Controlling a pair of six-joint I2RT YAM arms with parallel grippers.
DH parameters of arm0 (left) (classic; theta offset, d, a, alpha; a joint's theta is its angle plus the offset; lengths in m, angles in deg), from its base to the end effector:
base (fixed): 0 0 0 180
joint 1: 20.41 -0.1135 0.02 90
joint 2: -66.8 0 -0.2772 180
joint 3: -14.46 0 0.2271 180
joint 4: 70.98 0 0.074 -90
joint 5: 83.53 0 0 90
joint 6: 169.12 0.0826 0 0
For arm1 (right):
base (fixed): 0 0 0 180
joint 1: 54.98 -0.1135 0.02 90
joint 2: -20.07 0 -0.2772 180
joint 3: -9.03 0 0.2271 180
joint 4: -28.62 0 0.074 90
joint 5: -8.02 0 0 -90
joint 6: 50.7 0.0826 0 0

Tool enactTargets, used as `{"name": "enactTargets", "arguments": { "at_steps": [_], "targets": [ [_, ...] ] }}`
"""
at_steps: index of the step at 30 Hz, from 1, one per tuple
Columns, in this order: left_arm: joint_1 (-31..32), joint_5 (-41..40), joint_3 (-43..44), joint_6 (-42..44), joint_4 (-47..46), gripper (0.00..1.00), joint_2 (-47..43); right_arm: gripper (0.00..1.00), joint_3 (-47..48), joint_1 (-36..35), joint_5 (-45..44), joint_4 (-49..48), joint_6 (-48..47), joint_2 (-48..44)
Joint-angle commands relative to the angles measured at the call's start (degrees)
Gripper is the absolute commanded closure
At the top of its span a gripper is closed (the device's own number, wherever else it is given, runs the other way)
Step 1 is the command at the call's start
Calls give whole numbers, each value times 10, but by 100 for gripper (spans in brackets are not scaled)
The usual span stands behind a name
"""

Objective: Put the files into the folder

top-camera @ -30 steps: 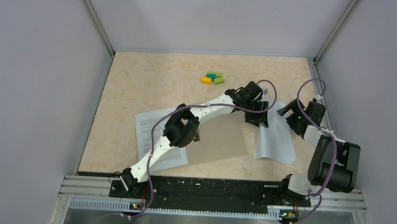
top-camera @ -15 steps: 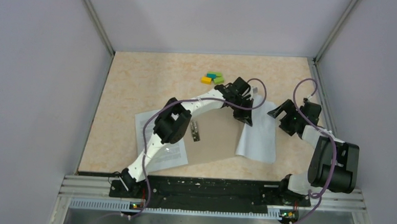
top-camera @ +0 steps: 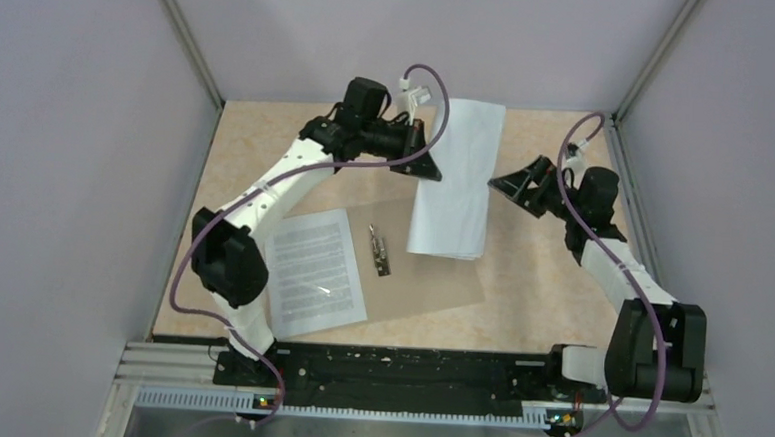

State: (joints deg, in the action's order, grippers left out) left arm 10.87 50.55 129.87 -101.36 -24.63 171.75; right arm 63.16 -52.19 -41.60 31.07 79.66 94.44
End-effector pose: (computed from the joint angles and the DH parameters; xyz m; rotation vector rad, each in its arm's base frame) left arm 0.3316 -0.2687 0.3444 0.6485 2.2317 -1.3461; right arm 0.2870 0.0396 0.2491 0.2768 2.0159 1.1118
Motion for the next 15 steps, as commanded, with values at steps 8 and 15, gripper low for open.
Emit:
{"name": "enactTargets", "arguments": {
  "at_steps": [8, 15],
  "targets": [
    [-9, 104, -39, 33, -20, 100, -125, 1, 101, -83, 98, -190, 83, -51],
    [-19, 78, -72, 16, -36, 100, -149, 13, 105, -86, 116, -213, 115, -72]
  ]
}}
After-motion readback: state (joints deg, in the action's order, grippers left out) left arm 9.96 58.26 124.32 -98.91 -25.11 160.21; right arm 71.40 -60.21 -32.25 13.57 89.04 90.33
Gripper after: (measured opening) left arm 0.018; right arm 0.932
